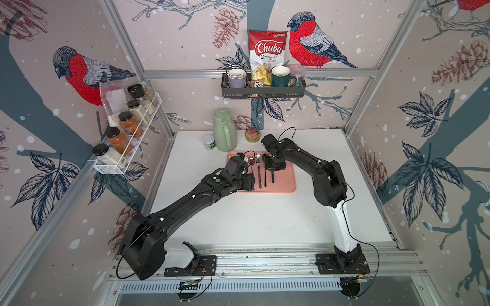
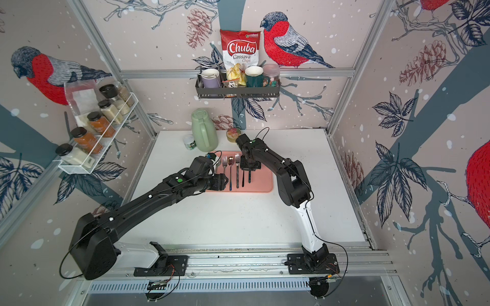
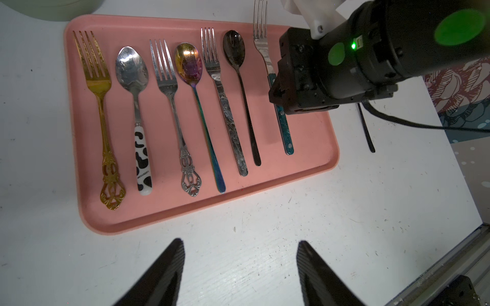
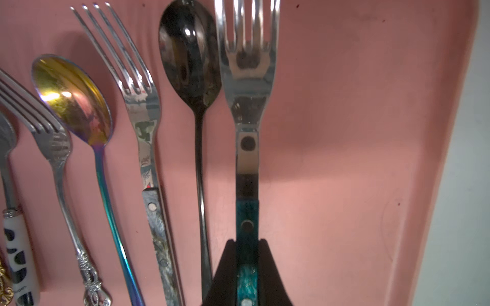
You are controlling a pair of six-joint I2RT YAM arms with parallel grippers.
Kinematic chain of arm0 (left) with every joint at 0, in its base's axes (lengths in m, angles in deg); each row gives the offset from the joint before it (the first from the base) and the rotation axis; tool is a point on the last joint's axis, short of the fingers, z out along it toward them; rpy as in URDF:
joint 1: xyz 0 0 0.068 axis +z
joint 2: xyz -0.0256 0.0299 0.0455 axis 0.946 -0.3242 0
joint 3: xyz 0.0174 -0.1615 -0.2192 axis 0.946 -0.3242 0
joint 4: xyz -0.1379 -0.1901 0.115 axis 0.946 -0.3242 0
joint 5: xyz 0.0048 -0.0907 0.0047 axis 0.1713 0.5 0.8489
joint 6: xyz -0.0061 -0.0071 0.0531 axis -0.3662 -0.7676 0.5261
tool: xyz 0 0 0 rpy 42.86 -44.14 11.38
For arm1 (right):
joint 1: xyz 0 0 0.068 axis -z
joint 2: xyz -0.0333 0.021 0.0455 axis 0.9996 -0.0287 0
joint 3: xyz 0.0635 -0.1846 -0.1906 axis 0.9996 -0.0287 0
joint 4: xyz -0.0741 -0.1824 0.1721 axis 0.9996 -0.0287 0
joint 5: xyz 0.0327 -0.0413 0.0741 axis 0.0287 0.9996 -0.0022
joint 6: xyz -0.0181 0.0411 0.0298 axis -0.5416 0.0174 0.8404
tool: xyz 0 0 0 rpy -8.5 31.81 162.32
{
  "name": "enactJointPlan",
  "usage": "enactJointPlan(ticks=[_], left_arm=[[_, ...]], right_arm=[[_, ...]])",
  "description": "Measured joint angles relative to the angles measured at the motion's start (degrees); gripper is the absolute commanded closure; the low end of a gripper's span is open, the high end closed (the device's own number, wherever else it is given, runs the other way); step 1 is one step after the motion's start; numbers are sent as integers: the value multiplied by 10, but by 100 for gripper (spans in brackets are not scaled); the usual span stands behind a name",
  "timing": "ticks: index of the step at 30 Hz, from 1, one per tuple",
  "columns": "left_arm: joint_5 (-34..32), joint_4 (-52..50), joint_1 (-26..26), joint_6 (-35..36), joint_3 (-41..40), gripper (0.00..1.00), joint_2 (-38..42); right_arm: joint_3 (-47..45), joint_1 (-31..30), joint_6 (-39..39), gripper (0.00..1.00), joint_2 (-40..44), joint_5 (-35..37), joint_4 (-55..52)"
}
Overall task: Set the spoon and fork side by side
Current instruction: Place the fork on the tray.
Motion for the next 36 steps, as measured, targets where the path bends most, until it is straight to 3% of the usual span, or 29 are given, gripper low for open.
enactJointPlan(ticks=[13, 16, 18, 21, 30, 36], left_arm=[[-2, 0, 0, 4, 1, 32, 0], [-2, 0, 0, 4, 1, 32, 0], [-2, 0, 0, 4, 1, 32, -2], [-2, -1, 0, 4, 1, 32, -2], [-2, -2, 0, 4, 0, 32, -1], [-2, -1, 0, 4, 0, 32, -1]], right_arm=[[-3, -5, 1, 91, -27, -1, 2], [-3, -6, 0, 80, -29, -1, 2], [-3, -6, -1, 67, -29, -1, 1], [-4, -6, -1, 60, -25, -1, 1], [-8, 1, -9, 56, 75, 12, -32], [-62, 31, -34, 55, 163, 44, -48]])
